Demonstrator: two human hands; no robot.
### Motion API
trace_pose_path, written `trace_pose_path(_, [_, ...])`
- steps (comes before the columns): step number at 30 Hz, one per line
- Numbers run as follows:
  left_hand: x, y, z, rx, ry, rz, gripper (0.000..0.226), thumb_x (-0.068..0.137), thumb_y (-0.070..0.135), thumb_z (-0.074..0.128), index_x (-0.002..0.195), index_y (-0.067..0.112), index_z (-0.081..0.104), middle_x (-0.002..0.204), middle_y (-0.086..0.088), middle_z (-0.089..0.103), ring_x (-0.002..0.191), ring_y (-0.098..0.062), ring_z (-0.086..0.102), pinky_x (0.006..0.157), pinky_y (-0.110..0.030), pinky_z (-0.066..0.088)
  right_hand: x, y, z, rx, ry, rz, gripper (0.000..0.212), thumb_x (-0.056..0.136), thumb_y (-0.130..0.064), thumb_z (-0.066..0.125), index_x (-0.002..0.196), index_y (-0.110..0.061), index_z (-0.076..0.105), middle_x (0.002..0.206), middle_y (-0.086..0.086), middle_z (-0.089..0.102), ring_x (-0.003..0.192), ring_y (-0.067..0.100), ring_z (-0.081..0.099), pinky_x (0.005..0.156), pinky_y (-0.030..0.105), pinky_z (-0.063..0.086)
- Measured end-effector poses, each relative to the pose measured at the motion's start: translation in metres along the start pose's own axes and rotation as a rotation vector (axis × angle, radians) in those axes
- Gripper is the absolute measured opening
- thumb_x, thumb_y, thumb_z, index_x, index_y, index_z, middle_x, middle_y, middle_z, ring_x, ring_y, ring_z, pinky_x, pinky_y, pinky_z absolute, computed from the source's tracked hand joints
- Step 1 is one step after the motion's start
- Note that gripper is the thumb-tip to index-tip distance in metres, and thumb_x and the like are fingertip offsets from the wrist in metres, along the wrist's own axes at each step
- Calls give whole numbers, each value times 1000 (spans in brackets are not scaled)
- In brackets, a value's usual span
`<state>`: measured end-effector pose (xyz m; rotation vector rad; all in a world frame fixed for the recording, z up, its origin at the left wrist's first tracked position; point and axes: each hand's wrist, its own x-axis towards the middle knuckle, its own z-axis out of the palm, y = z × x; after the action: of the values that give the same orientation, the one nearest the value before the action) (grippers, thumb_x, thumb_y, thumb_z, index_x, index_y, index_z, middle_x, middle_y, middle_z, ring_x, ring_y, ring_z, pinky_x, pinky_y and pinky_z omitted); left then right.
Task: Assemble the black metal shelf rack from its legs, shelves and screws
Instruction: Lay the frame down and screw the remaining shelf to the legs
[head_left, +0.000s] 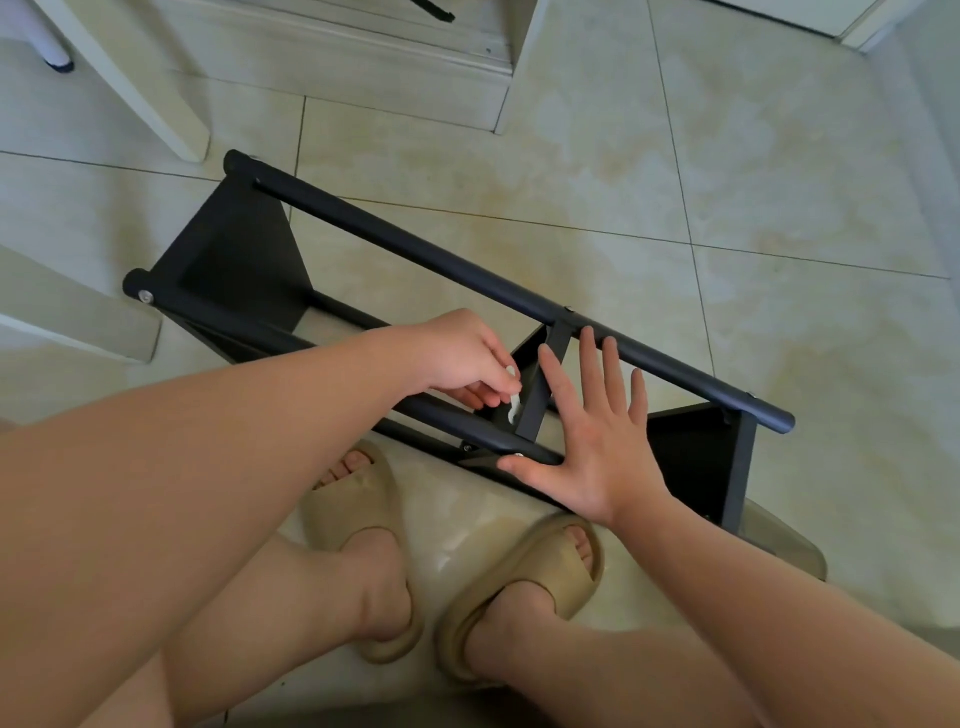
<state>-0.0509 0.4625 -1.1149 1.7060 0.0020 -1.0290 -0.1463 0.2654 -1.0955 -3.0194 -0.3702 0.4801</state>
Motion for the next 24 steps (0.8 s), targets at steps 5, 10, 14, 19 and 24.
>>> trace_pose_path(5, [1, -1, 1, -38, 5, 11, 11, 86, 13, 77, 94, 10, 70, 77, -5, 77, 75, -15, 76, 63, -25, 59, 0, 0, -1, 9, 5, -8, 113, 72, -96, 23, 161, -34, -9, 166, 8, -25, 151, 31, -27, 123, 59, -6])
trace_pose_path(10, [2, 1, 7, -18, -22, 31, 5, 90, 10, 72, 89, 15, 70, 75, -2, 77, 75, -15, 76, 63, -24, 59, 0, 0, -1, 5, 6, -10, 112, 72, -97, 20, 161, -34, -8, 166, 8, -24, 152, 31, -26, 123, 59, -3])
trace_pose_path(14, [1, 2, 6, 38, -36, 25, 10, 91, 12, 70, 86, 20, 70, 73, 2, 76, 75, -12, 75, 66, -25, 59, 0, 0, 0, 22, 14, -12, 113, 72, -97, 20, 161, -33, -5, 167, 9, -21, 152, 33, -24, 123, 60, -2])
trace_pose_path(19, [1, 3, 9, 28, -22, 24, 9, 93, 13, 69, 88, 20, 69, 73, 4, 76, 75, -11, 75, 66, -24, 59, 0, 1, 0, 19, 16, -14, 113, 72, -98, 19, 161, -34, -7, 167, 8, -23, 152, 32, -26, 124, 59, -2])
trace_pose_path(24, [-1, 5, 8, 36, -26, 22, 10, 93, 13, 68, 88, 21, 68, 71, 7, 75, 74, -9, 75, 64, -21, 58, 0, 1, 1, 28, 23, -16, 113, 72, -98, 17, 162, -33, -5, 167, 9, -21, 152, 33, -24, 124, 59, -1])
